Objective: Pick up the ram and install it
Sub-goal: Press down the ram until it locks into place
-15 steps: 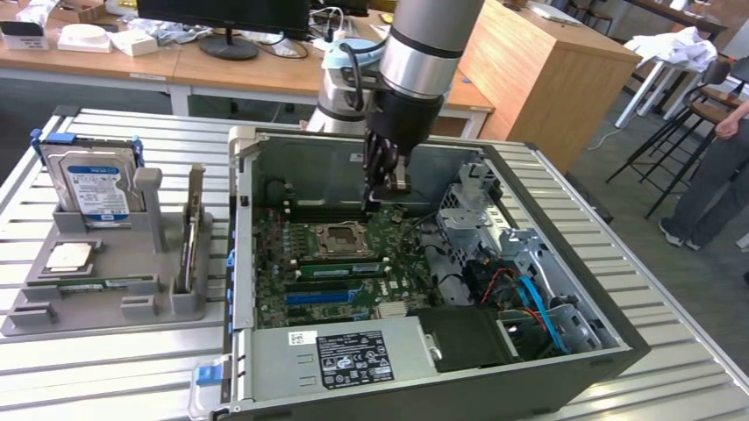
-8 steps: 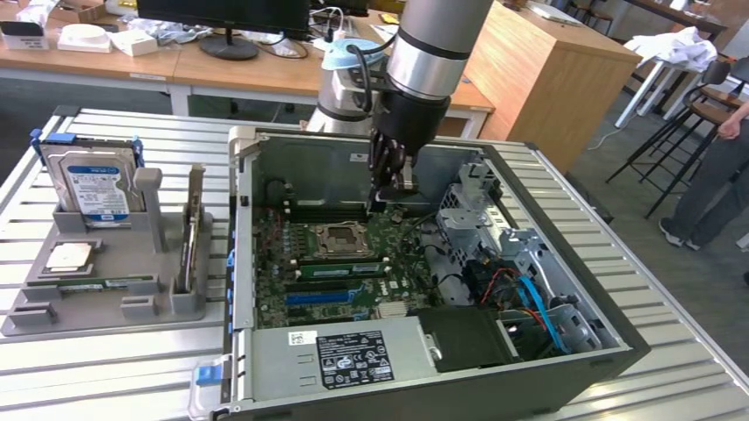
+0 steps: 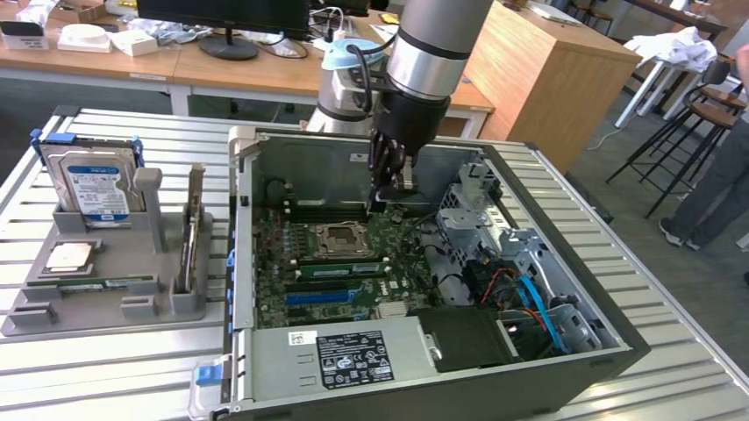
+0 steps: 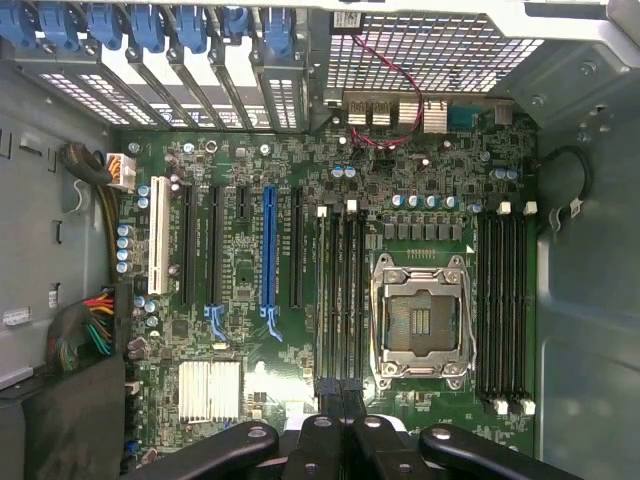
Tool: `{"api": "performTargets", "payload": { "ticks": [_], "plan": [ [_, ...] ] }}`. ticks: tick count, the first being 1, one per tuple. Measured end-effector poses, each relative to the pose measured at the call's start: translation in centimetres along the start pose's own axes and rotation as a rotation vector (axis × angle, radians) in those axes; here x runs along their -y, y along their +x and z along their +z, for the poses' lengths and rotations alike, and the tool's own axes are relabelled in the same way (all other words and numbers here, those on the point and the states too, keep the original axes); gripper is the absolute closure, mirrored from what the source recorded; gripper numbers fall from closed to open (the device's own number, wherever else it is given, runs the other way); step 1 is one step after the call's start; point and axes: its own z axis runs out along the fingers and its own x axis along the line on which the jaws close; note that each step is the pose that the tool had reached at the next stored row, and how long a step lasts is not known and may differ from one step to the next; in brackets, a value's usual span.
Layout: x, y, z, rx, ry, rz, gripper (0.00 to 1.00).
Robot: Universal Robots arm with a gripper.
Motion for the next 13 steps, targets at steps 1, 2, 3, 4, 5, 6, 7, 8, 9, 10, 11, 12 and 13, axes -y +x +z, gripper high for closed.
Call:
{"api": "performTargets", "payload": {
  "ticks": [1, 2, 3, 4, 5, 6, 7, 8, 9, 10, 11, 12, 13],
  "plan": [
    [0.0, 0.0, 0.0, 0.0, 0.0, 0.0, 0.9],
    [0.0, 0.0, 0.0, 0.0, 0.0, 0.0, 0.9],
    [0.0, 0.0, 0.0, 0.0, 0.0, 0.0, 0.9],
    [0.0, 0.0, 0.0, 0.0, 0.0, 0.0, 0.9],
    [0.0, 0.0, 0.0, 0.0, 0.0, 0.001, 0.9],
    [0.0, 0.0, 0.0, 0.0003, 0.0001, 0.007, 0.9],
    [0.0, -0.01, 0.01, 0.0007, 0.0004, 0.017, 0.9],
    [0.0, -0.01, 0.01, 0.0012, 0.0006, 0.031, 0.9],
    [0.0, 0.0, 0.01, 0.0016, 0.0009, 0.044, 0.9],
    [-0.01, 0.0, 0.02, 0.0021, 0.0012, 0.058, 0.9],
    [-0.01, 0.0, 0.03, 0.0027, 0.0015, 0.073, 0.9],
    [-0.01, 0.0, 0.03, 0.0032, 0.0018, 0.089, 0.9],
    [-0.01, 0.0, 0.05, 0.0039, 0.0021, 0.105, 0.9]
  ]
}}
